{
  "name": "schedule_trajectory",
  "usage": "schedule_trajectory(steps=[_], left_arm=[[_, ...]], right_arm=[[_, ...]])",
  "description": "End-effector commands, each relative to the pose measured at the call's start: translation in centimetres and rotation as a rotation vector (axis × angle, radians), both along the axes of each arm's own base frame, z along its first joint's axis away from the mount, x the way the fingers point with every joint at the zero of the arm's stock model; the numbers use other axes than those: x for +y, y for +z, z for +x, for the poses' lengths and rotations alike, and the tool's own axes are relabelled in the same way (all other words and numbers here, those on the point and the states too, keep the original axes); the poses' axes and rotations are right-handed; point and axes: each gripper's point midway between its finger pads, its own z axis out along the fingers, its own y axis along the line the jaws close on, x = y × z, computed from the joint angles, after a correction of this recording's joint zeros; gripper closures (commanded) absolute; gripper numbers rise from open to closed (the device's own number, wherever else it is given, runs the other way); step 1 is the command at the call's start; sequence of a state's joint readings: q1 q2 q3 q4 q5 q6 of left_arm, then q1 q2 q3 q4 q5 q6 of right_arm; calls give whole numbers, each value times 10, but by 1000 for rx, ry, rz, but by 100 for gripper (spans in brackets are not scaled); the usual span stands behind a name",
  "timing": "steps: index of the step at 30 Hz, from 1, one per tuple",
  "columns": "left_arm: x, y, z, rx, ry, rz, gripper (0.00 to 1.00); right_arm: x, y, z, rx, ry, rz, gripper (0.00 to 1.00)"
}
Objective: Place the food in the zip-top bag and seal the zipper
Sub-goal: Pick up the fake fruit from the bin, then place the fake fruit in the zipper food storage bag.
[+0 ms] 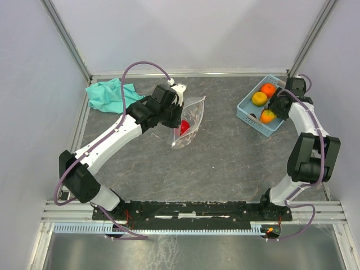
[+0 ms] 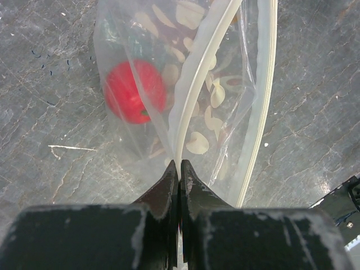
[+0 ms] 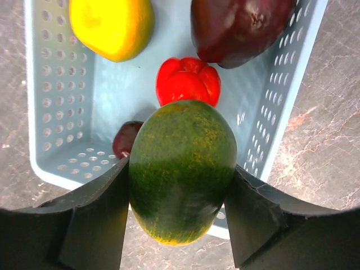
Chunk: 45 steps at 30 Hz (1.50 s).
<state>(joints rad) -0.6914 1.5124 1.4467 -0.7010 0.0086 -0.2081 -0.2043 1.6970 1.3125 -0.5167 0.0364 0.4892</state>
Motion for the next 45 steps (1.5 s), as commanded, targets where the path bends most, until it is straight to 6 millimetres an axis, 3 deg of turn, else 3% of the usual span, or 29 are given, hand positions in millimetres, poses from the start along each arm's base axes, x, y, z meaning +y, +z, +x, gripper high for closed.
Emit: schedule_trajectory(steps=[1, 17, 24, 31, 37, 45], left_arm=[[-13, 31, 6, -45, 9, -102, 97], [-24, 34, 8, -12, 25, -153, 97], [-29, 32, 9, 11, 37, -180, 97], [-33, 37, 8, 16, 46, -212, 97], [-36, 38, 7, 26, 49, -235, 97], [-38, 40, 5, 28, 47, -260, 97]], right_arm=[[18, 65, 14, -222, 69, -8, 61], [171, 163, -33, -503, 366, 91, 62], [240, 192, -57, -616, 486, 194, 62], [293, 217, -73, -746, 539, 270, 62], [331, 214, -83, -801, 566, 297, 62], [348, 176, -82, -782, 541, 237, 62]])
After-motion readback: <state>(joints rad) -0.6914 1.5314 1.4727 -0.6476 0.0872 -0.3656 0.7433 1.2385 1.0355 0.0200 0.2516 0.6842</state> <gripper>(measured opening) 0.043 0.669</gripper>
